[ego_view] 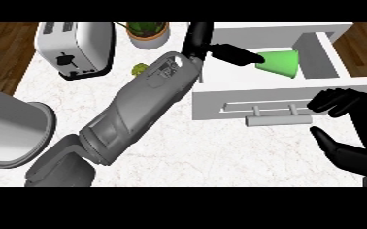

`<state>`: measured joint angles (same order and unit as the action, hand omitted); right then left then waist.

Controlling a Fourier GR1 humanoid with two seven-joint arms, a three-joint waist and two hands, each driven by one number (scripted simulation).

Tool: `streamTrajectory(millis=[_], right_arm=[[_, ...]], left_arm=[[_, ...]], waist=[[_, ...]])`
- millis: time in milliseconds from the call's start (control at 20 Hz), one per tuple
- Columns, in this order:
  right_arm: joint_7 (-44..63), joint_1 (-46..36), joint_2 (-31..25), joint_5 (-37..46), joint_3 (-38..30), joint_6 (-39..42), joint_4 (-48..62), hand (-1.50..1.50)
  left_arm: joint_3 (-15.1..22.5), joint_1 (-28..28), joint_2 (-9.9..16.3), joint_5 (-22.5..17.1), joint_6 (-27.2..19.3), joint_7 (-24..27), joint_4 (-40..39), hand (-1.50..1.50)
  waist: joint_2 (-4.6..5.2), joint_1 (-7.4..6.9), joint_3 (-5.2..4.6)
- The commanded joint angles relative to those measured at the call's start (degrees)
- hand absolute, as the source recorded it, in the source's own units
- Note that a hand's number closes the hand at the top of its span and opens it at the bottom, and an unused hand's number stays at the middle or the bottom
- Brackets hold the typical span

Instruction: Pick up the cup, place it into the drawer and close the drawer

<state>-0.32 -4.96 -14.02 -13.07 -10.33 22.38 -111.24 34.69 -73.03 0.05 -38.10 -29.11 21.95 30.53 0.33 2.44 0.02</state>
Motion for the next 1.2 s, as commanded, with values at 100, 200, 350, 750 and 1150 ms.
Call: streamTrajectory(millis=[100, 200, 350, 750, 1150], right_arm=[[0.7, 4.4, -4.5, 5.7, 1.7, 3.8, -5.3, 1.5], [4.1, 4.3, -4.8, 6.3, 3.1, 3.6, -7.5, 1.5], [-0.5, 4.1, -4.1, 15.8, 5.8, 2.3, -5.7, 1.5], [1.7, 2.5, -0.3, 29.8, 11.8, -4.9, -2.1, 1.5], [-6.3, -3.0, -4.3, 46.0, 17.1, -8.6, 12.5, 1.5]], left_arm=[[-3.3, 0.8, 1.4, -0.2, -0.2, -2.3, 3.8, -1.5], [-5.5, 0.7, 5.1, -1.1, 1.9, -3.9, 5.9, -1.5], [-6.4, 3.4, 6.9, -0.6, 2.6, -3.6, 8.4, -1.5], [-7.7, 15.2, 16.4, 0.3, 3.3, -8.0, 24.5, -1.5], [-9.6, 26.8, 21.3, -0.3, 4.9, -8.5, 35.4, -1.5]], waist=[[-0.64, -2.03, -0.03], [-0.64, -2.24, -0.06], [-0.53, -2.73, -0.03], [-0.73, -4.1, -0.04], [-0.44, -5.05, -0.01]])
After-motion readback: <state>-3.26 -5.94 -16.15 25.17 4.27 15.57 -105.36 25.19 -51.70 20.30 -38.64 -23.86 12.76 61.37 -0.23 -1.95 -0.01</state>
